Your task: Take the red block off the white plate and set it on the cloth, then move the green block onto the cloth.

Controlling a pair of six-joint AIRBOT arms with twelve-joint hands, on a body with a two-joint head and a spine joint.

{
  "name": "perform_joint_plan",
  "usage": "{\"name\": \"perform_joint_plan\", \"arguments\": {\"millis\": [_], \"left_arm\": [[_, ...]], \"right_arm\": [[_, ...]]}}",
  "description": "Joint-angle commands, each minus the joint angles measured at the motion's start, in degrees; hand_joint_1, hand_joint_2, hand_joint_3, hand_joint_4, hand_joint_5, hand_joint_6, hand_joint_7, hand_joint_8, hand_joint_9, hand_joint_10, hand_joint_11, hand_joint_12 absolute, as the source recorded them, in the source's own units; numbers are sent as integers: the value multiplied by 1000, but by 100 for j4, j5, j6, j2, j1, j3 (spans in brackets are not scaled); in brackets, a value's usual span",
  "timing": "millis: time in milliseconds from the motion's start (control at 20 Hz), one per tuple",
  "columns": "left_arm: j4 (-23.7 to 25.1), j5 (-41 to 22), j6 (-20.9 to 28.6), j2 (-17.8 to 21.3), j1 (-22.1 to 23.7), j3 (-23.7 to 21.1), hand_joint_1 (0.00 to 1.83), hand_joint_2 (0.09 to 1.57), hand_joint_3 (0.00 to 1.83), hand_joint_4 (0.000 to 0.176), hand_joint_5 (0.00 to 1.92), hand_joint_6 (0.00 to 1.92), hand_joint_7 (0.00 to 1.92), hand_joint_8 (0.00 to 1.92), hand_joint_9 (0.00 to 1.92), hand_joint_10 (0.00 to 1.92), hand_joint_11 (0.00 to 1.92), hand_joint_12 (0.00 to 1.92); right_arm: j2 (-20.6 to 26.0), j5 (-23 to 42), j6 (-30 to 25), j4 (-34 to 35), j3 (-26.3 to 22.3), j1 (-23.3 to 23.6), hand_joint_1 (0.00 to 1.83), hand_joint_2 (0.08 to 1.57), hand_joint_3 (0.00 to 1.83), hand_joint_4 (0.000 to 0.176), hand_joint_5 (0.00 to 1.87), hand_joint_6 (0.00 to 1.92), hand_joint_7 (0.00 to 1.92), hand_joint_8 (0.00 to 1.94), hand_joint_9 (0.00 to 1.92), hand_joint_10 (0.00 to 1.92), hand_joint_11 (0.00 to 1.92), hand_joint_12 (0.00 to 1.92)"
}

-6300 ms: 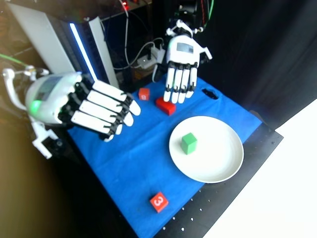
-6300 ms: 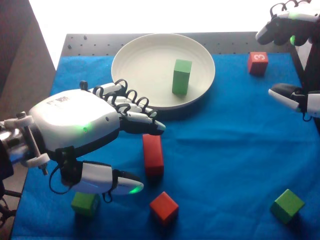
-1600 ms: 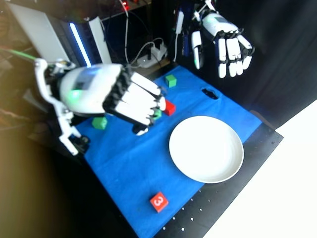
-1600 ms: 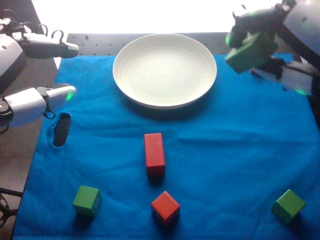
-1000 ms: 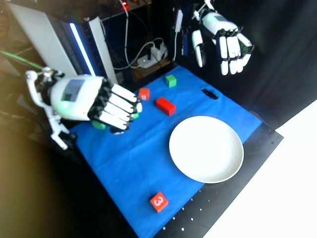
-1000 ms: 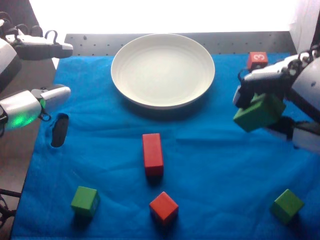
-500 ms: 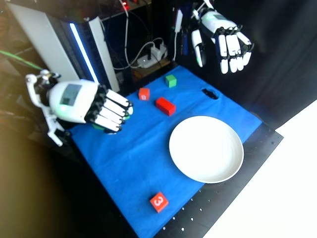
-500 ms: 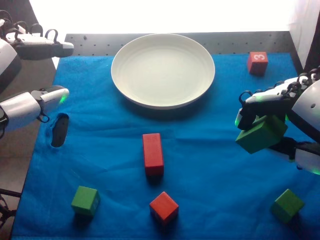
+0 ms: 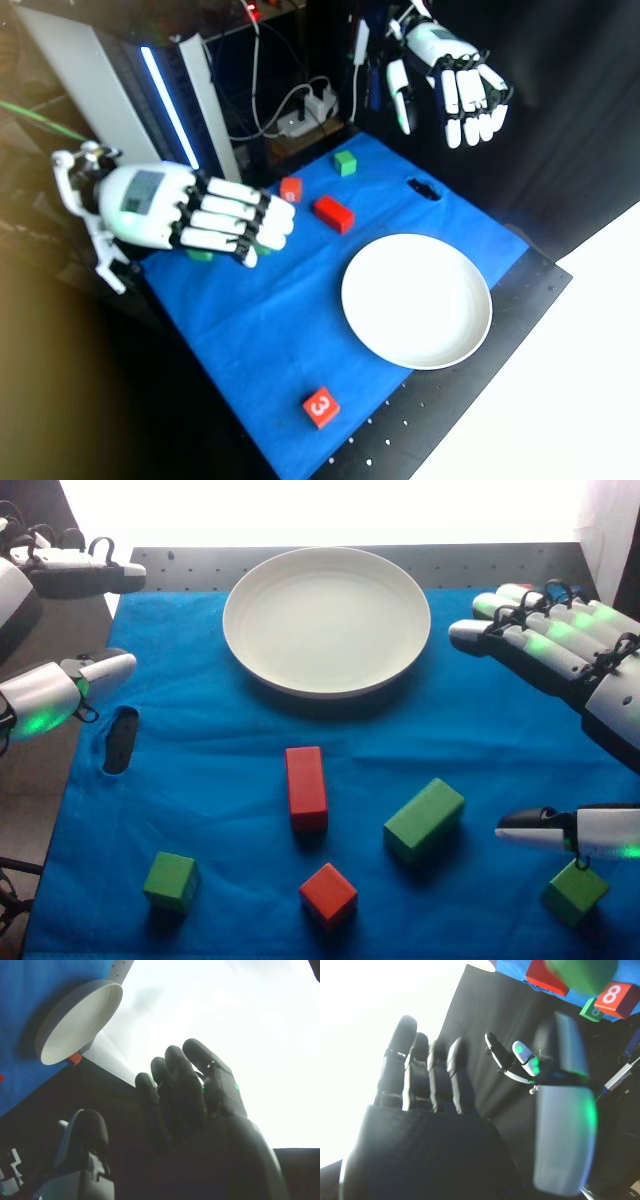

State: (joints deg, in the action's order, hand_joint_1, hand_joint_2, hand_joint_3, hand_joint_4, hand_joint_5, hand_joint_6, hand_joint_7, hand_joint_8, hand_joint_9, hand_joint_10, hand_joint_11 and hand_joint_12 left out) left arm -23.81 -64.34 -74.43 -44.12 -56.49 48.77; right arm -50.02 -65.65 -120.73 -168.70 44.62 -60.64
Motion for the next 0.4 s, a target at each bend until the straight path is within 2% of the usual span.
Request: {"name": "perform_joint_plan", "arguments": {"millis": [0,50,100,150,200,250,300,350], "left_arm": [[95,-706,-12,-11,28,-6,644,1249,2,46,596,0,509,0,427,0,0,1012],[95,-710,-13,-11,28,-7,657,1254,2,52,593,0,502,1,433,4,0,1042],[95,-715,-13,-12,27,-10,684,1252,0,41,597,2,513,4,471,19,0,1188],[96,-724,-13,-12,27,-12,693,1252,0,35,596,1,509,2,474,19,0,1200],[96,-736,-14,-12,26,-16,682,1252,1,37,594,0,499,1,467,14,0,1181],[96,-746,-14,-12,25,-18,693,1248,0,33,593,0,484,2,444,4,0,1111],[96,-759,-15,-13,24,-23,710,1242,0,38,593,0,503,8,466,12,0,1107],[98,-764,-15,-13,22,-25,710,1242,0,38,593,0,503,8,466,12,0,1107]], "right_arm": [[-2,-675,-22,-93,-23,47,956,762,0,0,0,137,0,0,0,0,0,1758],[-2,-675,-28,-88,-22,47,944,771,0,0,9,55,0,0,0,0,0,1888],[1,-675,-28,-78,-21,47,887,770,0,0,8,39,0,0,0,0,0,1914],[9,-675,-28,-63,-20,47,876,777,0,0,2,35,0,0,0,0,0,1920],[21,-676,-28,-55,-19,47,852,784,0,0,8,39,0,0,0,0,0,1921],[31,-676,-28,-48,-18,47,847,802,0,0,14,44,0,0,0,0,0,1921],[46,-704,-28,-37,-14,48,935,938,0,0,12,137,1,0,7,20,0,1652],[50,-714,-28,-33,-14,48,935,938,0,0,12,137,1,0,7,20,0,1652]]}}
